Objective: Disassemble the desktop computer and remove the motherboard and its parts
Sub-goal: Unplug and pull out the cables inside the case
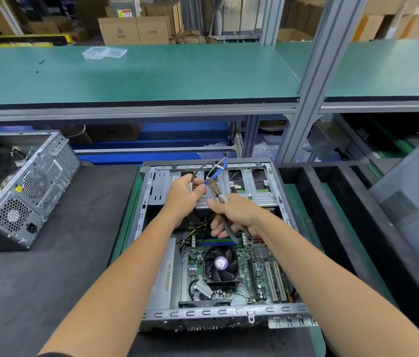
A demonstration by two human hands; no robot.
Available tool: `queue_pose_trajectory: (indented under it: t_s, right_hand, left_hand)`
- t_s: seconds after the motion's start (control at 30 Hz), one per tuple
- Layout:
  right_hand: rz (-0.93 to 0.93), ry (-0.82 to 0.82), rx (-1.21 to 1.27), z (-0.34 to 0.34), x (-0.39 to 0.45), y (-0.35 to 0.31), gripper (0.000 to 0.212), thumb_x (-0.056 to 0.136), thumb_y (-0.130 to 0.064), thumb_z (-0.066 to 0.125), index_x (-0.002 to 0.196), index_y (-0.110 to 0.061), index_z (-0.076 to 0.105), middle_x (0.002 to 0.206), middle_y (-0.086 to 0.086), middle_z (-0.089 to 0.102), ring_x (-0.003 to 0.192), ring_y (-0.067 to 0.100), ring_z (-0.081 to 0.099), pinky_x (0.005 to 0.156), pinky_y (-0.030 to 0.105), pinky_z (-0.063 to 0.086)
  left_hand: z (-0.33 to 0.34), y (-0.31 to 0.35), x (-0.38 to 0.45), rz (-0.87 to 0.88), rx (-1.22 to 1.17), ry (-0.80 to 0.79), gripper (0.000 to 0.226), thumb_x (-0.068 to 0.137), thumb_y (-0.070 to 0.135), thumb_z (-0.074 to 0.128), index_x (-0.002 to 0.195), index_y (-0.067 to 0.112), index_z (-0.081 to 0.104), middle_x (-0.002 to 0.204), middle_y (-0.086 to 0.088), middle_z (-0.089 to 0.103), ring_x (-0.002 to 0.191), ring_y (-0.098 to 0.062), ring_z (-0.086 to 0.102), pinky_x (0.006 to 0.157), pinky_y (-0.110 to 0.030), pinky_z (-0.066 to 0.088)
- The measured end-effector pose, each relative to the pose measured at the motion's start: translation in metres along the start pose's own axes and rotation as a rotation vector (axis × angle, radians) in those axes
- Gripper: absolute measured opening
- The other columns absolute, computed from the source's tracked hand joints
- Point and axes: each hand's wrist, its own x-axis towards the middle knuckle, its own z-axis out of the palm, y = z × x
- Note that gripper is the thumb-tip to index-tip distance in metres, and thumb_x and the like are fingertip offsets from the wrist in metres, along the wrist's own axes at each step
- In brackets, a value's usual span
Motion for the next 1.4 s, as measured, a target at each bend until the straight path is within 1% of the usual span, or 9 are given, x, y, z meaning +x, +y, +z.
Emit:
queue_pose_trajectory:
  t_s: [0.2, 0.33, 0.47, 0.67, 0.87, 1.0, 1.1, 1.23, 1.4]
  right_hand:
    - [-0.072, 0.020, -0.033, 0.005, -0.004, -0.001, 0.027, 0.093, -0.034, 0.063, 0.090, -0.010, 0.052, 0.058, 0.005, 0.047, 0.045, 0.017, 0.047, 0.036, 0.022, 0.043]
    - [-0.067, 0.056, -0.038, 0.008, -0.001, 0.002, 0.029, 0.088, -0.029, 0.070, 0.080, -0.012, 0.047, 0.054, 0.002, 0.045, 0.042, 0.015, 0.043, 0.041, 0.025, 0.045]
    - [-0.055, 0.068, -0.066, 0.008, 0.002, 0.004, 0.032, 0.087, -0.020, 0.071, 0.072, -0.014, 0.043, 0.052, 0.002, 0.043, 0.041, 0.014, 0.041, 0.042, 0.026, 0.045]
    - [-0.022, 0.071, -0.064, 0.006, 0.002, 0.007, 0.031, 0.085, -0.009, 0.069, 0.067, -0.014, 0.043, 0.048, 0.001, 0.042, 0.038, 0.015, 0.042, 0.036, 0.023, 0.040]
    - [0.012, 0.016, -0.051, -0.003, -0.005, 0.009, 0.026, 0.084, -0.009, 0.067, 0.068, -0.014, 0.047, 0.051, 0.003, 0.046, 0.041, 0.017, 0.048, 0.036, 0.024, 0.038]
    - [0.081, -0.084, 0.142, -0.005, -0.010, 0.013, 0.023, 0.089, -0.003, 0.060, 0.074, -0.012, 0.045, 0.050, 0.000, 0.040, 0.041, 0.014, 0.041, 0.038, 0.023, 0.042]
    - [0.057, -0.113, 0.248, -0.017, -0.014, 0.004, 0.025, 0.089, -0.003, 0.060, 0.078, -0.015, 0.041, 0.052, 0.000, 0.038, 0.042, 0.013, 0.038, 0.044, 0.028, 0.040]
    - [0.004, -0.125, 0.108, -0.035, -0.025, -0.002, 0.027, 0.086, -0.004, 0.064, 0.071, -0.013, 0.044, 0.054, 0.003, 0.040, 0.043, 0.016, 0.041, 0.046, 0.028, 0.043]
    - [0.017, -0.043, 0.099, -0.037, -0.026, 0.002, 0.021, 0.088, -0.008, 0.065, 0.079, -0.011, 0.046, 0.055, 0.004, 0.043, 0.045, 0.017, 0.042, 0.047, 0.028, 0.045]
  left_hand:
    - [-0.001, 0.000, 0.000, -0.013, 0.006, -0.007, 0.014, 0.093, 0.012, 0.059, 0.086, 0.023, 0.057, 0.080, 0.004, 0.067, 0.070, -0.007, 0.059, 0.071, -0.028, 0.047]
    - [0.000, 0.001, -0.001, -0.014, 0.008, 0.004, 0.014, 0.093, 0.011, 0.058, 0.085, 0.022, 0.057, 0.077, 0.006, 0.067, 0.061, 0.001, 0.058, 0.067, -0.025, 0.045]
    - [0.000, 0.002, -0.002, -0.020, 0.022, 0.004, 0.014, 0.093, 0.011, 0.059, 0.086, 0.023, 0.058, 0.082, 0.002, 0.069, 0.073, -0.010, 0.062, 0.073, -0.032, 0.051]
    - [0.001, 0.003, -0.003, -0.007, 0.057, 0.008, 0.010, 0.093, 0.012, 0.059, 0.087, 0.020, 0.060, 0.082, 0.002, 0.068, 0.072, -0.008, 0.060, 0.070, -0.027, 0.048]
    - [0.006, 0.004, -0.006, 0.051, 0.125, 0.042, 0.013, 0.091, 0.008, 0.058, 0.082, 0.018, 0.057, 0.078, 0.001, 0.066, 0.070, -0.003, 0.060, 0.061, -0.011, 0.045]
    - [0.010, 0.006, -0.007, 0.072, 0.180, 0.043, 0.015, 0.089, 0.001, 0.058, 0.079, 0.013, 0.056, 0.075, 0.002, 0.061, 0.071, -0.011, 0.063, 0.060, -0.012, 0.044]
    - [0.011, 0.008, -0.005, 0.056, 0.209, 0.082, 0.014, 0.087, 0.000, 0.059, 0.079, 0.012, 0.056, 0.072, 0.003, 0.058, 0.063, -0.006, 0.053, 0.052, -0.006, 0.039]
    - [0.010, 0.010, -0.003, -0.012, 0.144, 0.091, 0.017, 0.091, 0.004, 0.056, 0.081, 0.018, 0.056, 0.074, 0.005, 0.062, 0.067, -0.006, 0.054, 0.058, -0.017, 0.041]
    - [0.008, 0.012, -0.007, -0.033, 0.091, 0.058, 0.008, 0.092, 0.007, 0.054, 0.095, 0.010, 0.061, 0.075, 0.005, 0.064, 0.067, -0.003, 0.057, 0.060, -0.016, 0.041]
